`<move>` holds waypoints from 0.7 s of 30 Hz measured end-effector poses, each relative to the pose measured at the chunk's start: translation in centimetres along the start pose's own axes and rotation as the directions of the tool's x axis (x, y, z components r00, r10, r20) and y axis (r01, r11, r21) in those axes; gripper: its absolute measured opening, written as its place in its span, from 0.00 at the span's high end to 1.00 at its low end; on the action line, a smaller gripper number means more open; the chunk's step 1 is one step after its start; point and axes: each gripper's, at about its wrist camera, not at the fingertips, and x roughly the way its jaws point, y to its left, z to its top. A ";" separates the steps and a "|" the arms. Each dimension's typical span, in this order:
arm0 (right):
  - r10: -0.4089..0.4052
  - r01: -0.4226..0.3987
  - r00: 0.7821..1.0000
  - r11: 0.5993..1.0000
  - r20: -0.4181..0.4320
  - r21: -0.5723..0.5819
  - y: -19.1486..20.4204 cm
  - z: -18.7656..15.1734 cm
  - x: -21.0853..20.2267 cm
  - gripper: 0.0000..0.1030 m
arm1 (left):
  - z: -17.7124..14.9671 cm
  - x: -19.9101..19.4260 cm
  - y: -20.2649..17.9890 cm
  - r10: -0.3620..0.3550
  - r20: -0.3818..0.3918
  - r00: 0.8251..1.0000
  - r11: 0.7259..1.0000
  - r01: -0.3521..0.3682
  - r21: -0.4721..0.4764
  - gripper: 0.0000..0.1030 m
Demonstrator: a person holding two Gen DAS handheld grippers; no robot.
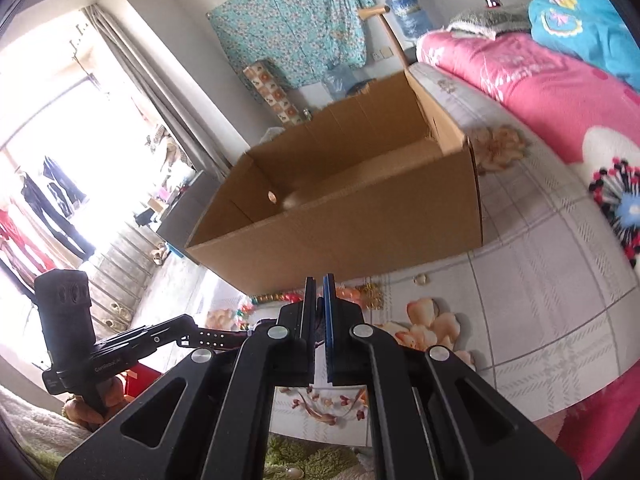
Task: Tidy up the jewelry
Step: 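Lift the black watch with both tools toward the cardboard box, then lower the watch into the box and open both tools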
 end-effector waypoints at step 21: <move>-0.173 0.136 0.950 0.979 -0.259 -0.154 -1.9 19.4 19.0 0.96 | 20.9 14.5 0.4 0.254 -0.178 0.951 0.957 -0.220 0.188 0.96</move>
